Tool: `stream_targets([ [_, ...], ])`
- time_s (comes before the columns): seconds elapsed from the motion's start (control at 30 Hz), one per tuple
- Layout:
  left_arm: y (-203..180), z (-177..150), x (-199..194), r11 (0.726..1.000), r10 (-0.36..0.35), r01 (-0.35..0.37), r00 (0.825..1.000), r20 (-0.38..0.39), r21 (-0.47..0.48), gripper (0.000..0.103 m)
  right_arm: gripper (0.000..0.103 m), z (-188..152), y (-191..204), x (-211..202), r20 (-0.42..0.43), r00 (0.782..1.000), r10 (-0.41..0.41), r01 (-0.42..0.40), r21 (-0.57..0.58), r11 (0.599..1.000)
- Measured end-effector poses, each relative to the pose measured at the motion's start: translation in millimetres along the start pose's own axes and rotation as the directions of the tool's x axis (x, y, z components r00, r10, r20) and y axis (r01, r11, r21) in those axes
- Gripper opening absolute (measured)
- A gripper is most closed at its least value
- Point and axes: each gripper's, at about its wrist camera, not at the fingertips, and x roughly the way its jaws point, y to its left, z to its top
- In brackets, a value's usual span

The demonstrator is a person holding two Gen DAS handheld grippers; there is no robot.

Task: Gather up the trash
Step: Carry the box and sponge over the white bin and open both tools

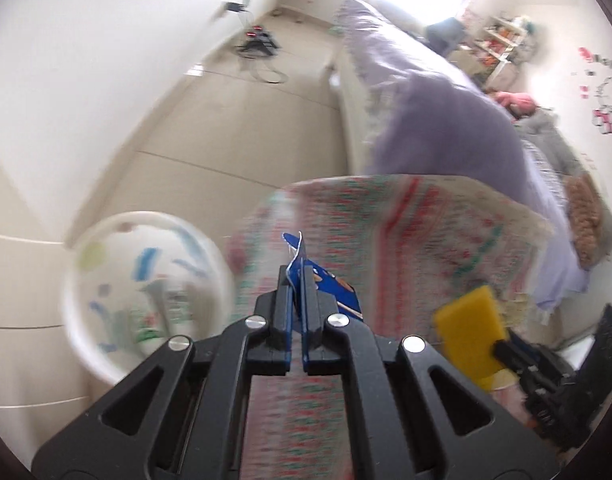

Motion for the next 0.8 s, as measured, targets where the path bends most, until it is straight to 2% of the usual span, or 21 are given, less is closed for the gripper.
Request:
stream_targets([
  [0.1,30,5,-5,0.998,0.053,-0.053,0.999,0.01,-0.025,0.004,0.025,0,10,7,-0.019,0.999,0.027,-0.027,-0.006,1.0],
  [0.2,62,8,1,0.991,0.119,-0.121,0.992,-0.029,-0.064,0.004,0.024,1,21,13,-0.024,0.998,0.061,-0.061,-0.01,0.998],
  [0.27,78,7,9,0.979,0.186,-0.191,0.98,-0.064,-0.074,0.004,0.024,1,29,18,-0.031,0.994,0.1,-0.1,0.0,0.995],
  [0.33,85,5,17,0.972,0.219,-0.226,0.971,-0.094,-0.064,0.004,0.024,2,39,26,-0.035,0.992,0.121,-0.121,0.002,0.993],
  [0.47,88,2,25,0.963,0.262,-0.268,0.957,-0.123,-0.032,0.004,0.025,8,61,41,-0.037,0.986,0.161,-0.161,0.001,0.987],
  [0.63,96,2,30,0.959,0.275,-0.283,0.95,-0.149,-0.035,0.006,0.025,14,97,66,-0.052,0.979,0.196,-0.197,-0.02,0.98],
  [0.67,98,2,34,0.956,0.284,-0.293,0.944,-0.167,-0.03,0.014,0.025,14,103,70,-0.055,0.977,0.205,-0.206,-0.022,0.978],
  [0.7,101,1,38,0.952,0.294,-0.304,0.937,-0.187,-0.029,0.027,0.025,15,109,75,-0.058,0.975,0.213,-0.214,-0.024,0.976],
  [0.77,107,1,36,0.948,0.297,-0.313,0.936,-0.186,-0.058,0.037,0.025,20,123,87,-0.062,0.973,0.221,-0.223,-0.029,0.974],
  [0.8,110,2,32,0.948,0.29,-0.307,0.94,-0.179,-0.078,0.037,0.025,22,130,92,-0.063,0.972,0.225,-0.227,-0.033,0.973],
])
